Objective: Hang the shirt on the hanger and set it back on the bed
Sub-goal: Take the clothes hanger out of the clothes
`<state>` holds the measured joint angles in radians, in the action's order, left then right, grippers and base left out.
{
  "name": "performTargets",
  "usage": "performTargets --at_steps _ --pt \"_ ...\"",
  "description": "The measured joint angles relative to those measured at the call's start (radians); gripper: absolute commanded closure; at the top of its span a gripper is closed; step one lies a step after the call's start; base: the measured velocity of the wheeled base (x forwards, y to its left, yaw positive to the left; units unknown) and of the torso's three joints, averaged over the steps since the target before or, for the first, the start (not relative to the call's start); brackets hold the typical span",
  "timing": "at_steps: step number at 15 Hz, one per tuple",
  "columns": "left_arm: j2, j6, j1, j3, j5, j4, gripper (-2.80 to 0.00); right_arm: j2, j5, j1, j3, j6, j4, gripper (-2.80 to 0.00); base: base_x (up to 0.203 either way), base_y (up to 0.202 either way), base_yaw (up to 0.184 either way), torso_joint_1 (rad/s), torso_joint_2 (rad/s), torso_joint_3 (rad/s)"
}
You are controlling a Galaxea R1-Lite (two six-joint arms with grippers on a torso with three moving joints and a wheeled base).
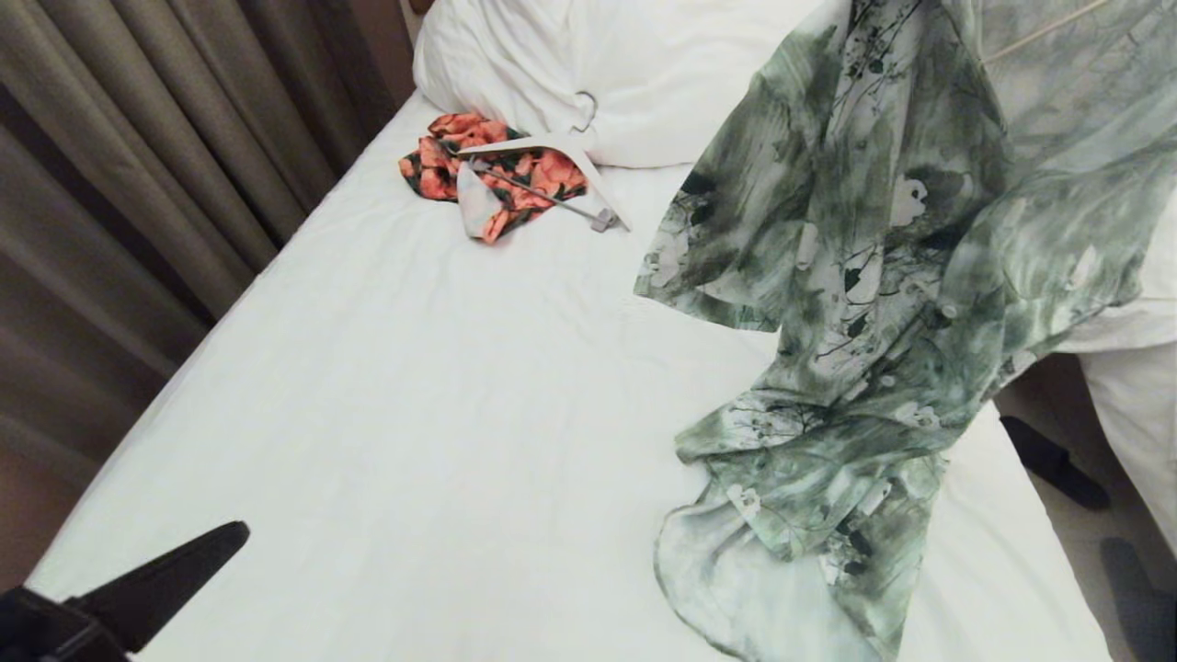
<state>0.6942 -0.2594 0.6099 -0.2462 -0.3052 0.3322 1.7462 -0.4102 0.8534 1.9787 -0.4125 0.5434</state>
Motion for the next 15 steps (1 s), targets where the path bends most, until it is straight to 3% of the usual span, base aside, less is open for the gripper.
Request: performTargets --at_steps 4,8,15 --pt "-0.206 -0.002 -0.152 -0.001 0.064 -0.212 0.0 -0.011 0.01 -0.004 0.007 -0.039 -0.014 0.0 0.0 0.0 0.0 0.0 0.0 0.0" --pt "-0.286 -0.004 -0.26 -0.013 0.072 -0.235 0.0 -0.022 0.053 -0.023 0.009 -0.063 -0.012 0.0 0.0 0.0 0.0 0.0 0.0 0.0" --pt "-0.376 -0.011 -0.364 -0.014 0.101 -0.316 0.0 -0.047 0.165 -0.088 0.009 -0.123 -0.007 0.0 0.0 0.0 0.0 0.0 0.0 0.0"
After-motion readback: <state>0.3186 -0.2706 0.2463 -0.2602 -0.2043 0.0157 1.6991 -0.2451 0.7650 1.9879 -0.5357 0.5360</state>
